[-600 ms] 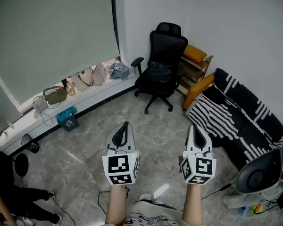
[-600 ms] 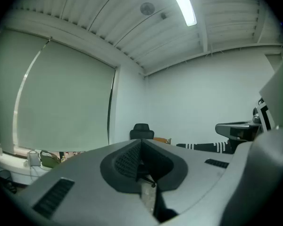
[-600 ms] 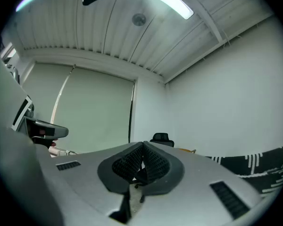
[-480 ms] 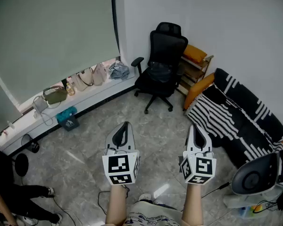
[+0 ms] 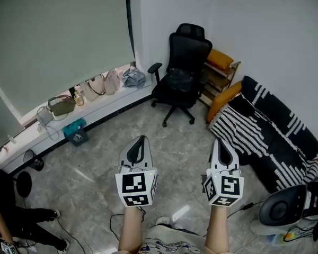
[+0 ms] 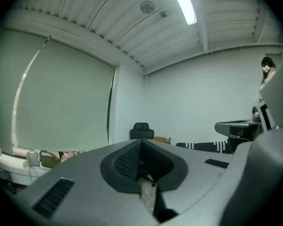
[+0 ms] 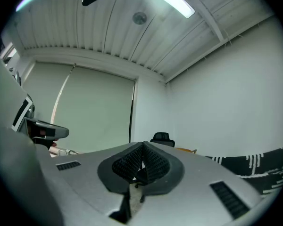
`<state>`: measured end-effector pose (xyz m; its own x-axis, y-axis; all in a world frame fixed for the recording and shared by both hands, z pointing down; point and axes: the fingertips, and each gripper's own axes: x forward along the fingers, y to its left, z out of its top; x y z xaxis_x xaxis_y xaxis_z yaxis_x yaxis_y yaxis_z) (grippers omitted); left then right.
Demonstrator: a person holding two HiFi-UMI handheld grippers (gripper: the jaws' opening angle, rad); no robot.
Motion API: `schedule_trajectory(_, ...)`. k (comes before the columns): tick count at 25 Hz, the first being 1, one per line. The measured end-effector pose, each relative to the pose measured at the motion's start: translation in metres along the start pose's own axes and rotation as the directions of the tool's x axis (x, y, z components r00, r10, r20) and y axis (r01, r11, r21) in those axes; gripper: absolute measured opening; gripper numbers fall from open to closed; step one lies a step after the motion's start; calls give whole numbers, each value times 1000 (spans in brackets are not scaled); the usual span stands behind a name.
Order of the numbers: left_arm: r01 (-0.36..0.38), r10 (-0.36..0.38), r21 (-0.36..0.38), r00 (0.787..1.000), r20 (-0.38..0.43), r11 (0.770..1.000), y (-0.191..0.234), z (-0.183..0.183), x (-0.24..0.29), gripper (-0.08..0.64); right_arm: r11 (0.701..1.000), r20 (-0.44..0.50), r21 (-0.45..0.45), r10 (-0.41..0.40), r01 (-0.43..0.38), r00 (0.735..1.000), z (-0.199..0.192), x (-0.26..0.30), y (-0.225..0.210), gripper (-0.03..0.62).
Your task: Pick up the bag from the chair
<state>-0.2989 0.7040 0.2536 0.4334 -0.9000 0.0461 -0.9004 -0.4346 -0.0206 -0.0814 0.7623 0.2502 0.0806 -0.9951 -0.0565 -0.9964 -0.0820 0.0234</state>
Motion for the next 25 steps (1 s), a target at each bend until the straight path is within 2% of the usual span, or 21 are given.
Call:
schedule_trajectory(15, 13, -13, 12, 1000, -16, 1000, 27, -16, 22, 17, 1000, -8, -3, -9, 9, 1000, -16, 26, 22, 14)
schedule_trajectory(17, 14, -14, 9, 1000, -25, 1000, 30, -18, 28, 29, 1000, -13, 12, 3, -2, 1000, -19, 33, 23, 50)
schedule_trajectory(22, -10, 10, -5, 1000, -28, 1000, 45, -27, 42, 147, 999, -45, 19, 36, -35, 998, -33, 48, 30, 170)
schedule_trajectory(25, -4, 3, -24, 999, -33, 1000, 48, -29, 58, 213, 998, -61, 17, 56, -55, 997, -37, 63, 28, 213)
